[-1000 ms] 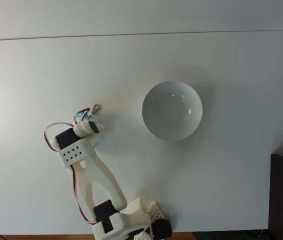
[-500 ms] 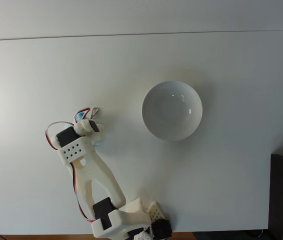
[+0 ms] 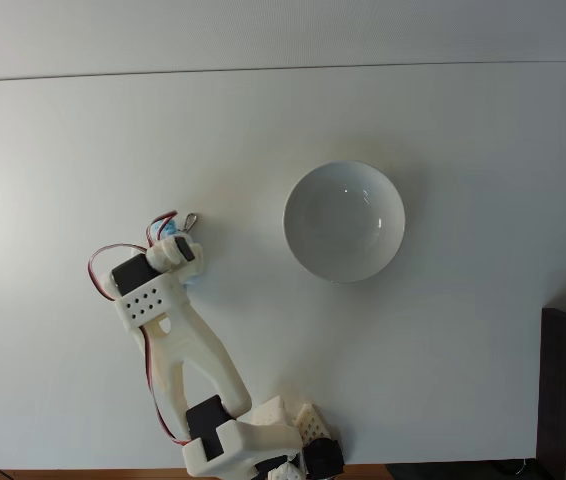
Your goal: Grasp a skyblue doll and put it into the bowl.
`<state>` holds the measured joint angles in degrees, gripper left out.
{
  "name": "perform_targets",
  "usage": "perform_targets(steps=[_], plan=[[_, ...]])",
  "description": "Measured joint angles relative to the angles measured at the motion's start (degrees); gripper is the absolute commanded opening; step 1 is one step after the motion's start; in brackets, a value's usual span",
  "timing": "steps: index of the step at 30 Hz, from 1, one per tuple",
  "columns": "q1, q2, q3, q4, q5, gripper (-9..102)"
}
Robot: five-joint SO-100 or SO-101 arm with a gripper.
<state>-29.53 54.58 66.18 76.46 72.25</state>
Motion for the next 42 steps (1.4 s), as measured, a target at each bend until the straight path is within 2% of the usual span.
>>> perform_targets(steps=[5, 8, 24, 34, 42], plan=[[-0.1, 0.1, -0.2, 0.0, 0.0, 5], [-0.2, 0.8, -0.2, 0.0, 0.0, 0], [-0.1, 2.0, -2.5, 0.7, 0.0, 0], [0.2, 17.2, -5.3, 0.8, -0.1, 0], [4.2, 29.2, -5.3, 0.8, 0.0, 0]])
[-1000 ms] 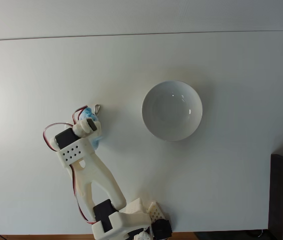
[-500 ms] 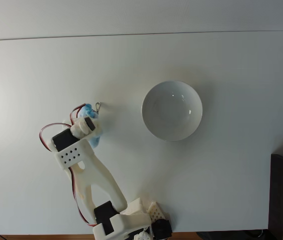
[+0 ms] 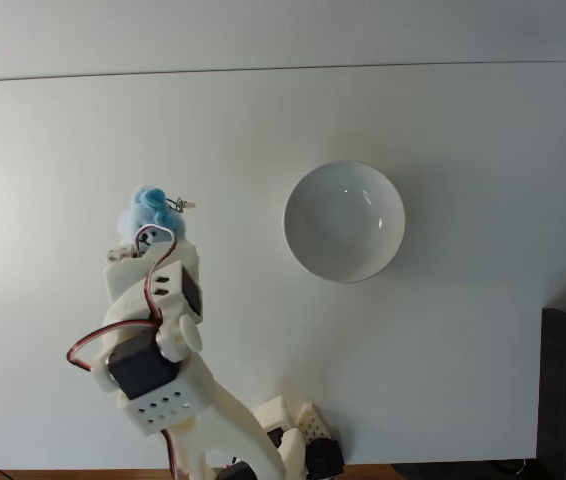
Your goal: Grasp a skyblue doll and put it into the bowl.
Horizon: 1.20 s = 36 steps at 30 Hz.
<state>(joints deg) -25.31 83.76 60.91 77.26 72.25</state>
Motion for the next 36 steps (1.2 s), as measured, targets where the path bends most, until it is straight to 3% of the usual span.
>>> perform_targets(steps=[11, 36], plan=[[11.3, 5.9, -0.1, 5.8, 0.0, 0], [35.2, 7.6, -0.1, 4.0, 0.5, 0]])
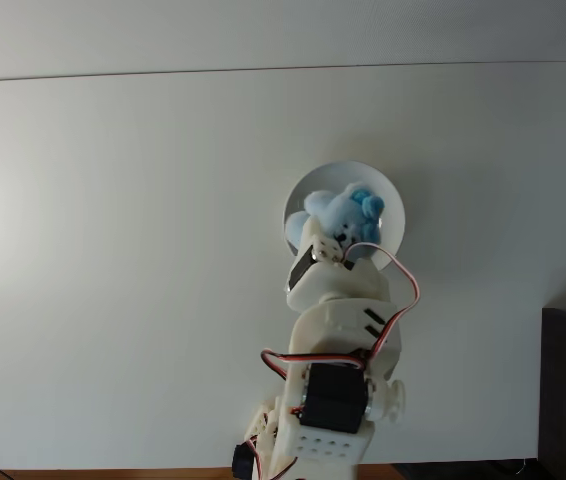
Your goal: Grasp a skyblue doll and put it into the bowl.
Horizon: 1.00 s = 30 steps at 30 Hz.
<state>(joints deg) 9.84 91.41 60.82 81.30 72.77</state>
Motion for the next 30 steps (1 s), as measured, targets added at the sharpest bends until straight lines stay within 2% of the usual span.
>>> perform_targets(steps=[6, 12, 30], plan=[[5.7, -1.9, 0.0, -5.7, 0.0, 0], [7.1, -5.9, 0.0, -8.4, 0.0, 0], [6.8, -16.6, 0.0, -13.0, 0.0, 0]])
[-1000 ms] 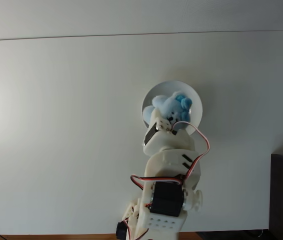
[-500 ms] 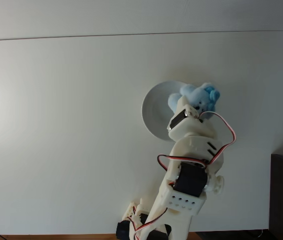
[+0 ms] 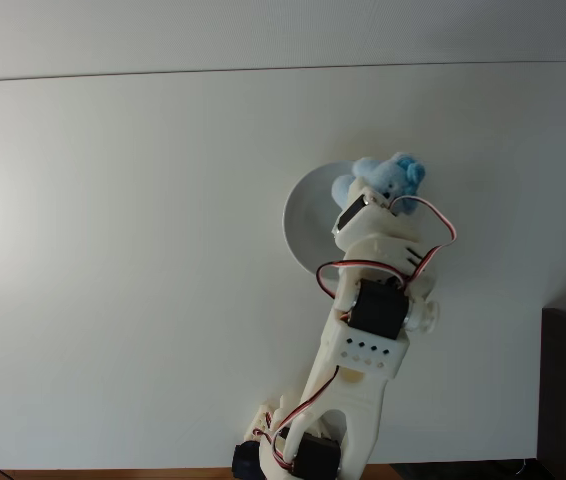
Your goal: Grasp a skyblue doll and put it into the bowl.
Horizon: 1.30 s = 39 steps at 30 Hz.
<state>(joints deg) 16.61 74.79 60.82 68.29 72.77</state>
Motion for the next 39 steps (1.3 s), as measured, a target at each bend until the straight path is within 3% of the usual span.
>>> perform_targets(steps=[6, 25, 39], plan=[[-0.1, -0.5, 0.0, 0.0, 0.0, 7], [-1.4, -0.5, 0.0, 0.0, 0.0, 50], [-1.3, -0.5, -0.1, 0.0, 0.0, 56]])
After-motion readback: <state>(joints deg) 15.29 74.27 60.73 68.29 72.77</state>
